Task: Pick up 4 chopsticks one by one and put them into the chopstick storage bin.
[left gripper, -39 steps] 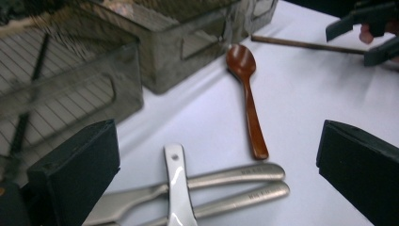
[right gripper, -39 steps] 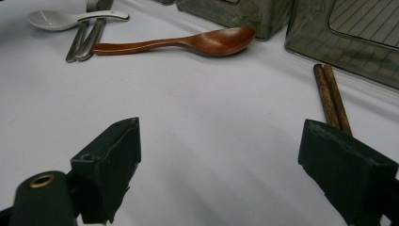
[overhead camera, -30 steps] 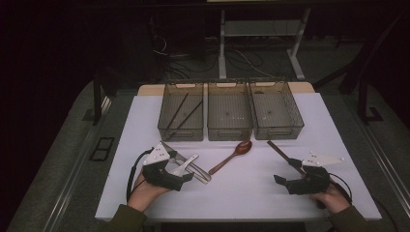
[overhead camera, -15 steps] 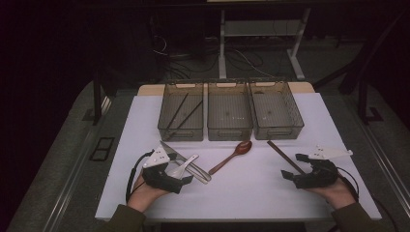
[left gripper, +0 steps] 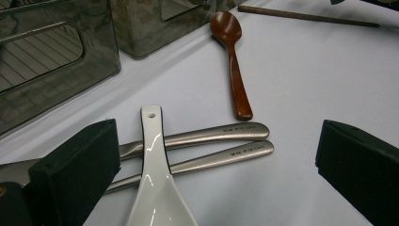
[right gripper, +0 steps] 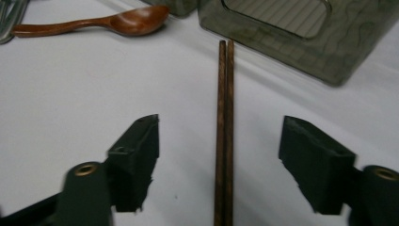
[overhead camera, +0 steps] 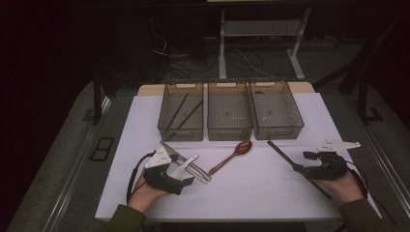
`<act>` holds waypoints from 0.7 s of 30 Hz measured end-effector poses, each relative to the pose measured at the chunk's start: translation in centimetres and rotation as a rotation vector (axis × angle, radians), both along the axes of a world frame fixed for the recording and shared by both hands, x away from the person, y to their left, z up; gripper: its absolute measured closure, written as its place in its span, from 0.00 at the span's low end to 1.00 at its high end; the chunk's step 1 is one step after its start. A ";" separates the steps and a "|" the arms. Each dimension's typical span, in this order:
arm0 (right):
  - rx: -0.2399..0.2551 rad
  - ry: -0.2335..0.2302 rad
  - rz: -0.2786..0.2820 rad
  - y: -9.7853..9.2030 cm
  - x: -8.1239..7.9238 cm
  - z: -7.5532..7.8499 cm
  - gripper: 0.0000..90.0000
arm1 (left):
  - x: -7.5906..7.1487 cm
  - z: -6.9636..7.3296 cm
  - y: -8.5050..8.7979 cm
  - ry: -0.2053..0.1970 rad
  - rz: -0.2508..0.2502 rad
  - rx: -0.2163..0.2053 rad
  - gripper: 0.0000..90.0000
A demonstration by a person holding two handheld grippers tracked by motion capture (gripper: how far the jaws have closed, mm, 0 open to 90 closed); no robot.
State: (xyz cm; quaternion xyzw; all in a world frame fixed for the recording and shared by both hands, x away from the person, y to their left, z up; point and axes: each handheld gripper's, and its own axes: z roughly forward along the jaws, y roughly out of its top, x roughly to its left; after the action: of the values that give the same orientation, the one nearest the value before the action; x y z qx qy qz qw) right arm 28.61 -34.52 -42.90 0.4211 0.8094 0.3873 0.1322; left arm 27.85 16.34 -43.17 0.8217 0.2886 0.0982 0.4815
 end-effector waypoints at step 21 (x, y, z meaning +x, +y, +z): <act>-0.057 0.109 -0.011 -1.5 -0.5 -0.9 0.84 | -0.1 0.1 0.0 0.004 -0.004 0.005 0.00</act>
State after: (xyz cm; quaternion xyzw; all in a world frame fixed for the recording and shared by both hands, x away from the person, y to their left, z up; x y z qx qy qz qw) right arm 28.10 -36.05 -43.80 0.4421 0.8238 0.3399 0.1020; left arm 27.79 16.31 -43.11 0.8237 0.2878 0.0964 0.4790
